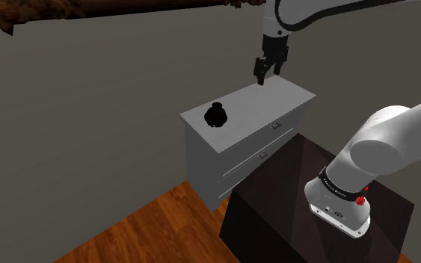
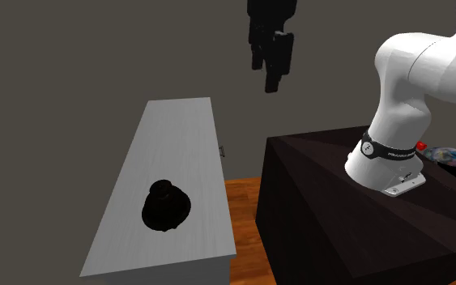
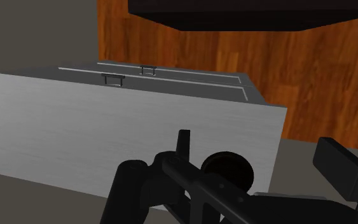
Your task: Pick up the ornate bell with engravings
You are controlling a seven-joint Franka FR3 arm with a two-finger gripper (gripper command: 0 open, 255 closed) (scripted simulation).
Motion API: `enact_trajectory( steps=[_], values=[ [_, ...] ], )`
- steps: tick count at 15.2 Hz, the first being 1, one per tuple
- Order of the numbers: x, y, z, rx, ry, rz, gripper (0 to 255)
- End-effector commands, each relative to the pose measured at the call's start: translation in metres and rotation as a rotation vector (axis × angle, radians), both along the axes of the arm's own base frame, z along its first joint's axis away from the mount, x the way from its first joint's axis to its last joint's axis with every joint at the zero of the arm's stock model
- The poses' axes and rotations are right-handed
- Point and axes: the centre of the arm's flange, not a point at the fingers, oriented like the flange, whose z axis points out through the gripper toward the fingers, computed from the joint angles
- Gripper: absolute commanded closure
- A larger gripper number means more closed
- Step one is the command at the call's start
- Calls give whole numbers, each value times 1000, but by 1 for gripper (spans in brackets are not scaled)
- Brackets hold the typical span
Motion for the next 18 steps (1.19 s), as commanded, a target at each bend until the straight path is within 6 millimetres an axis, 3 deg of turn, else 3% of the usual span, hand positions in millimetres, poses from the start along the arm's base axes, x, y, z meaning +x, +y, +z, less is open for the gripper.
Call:
enact_trajectory(
  steps=[1,18],
  values=[
    [18,-2,-17,2,-3,5,0],
    [177,-4,-173,18,-10,41,0]
  ],
)
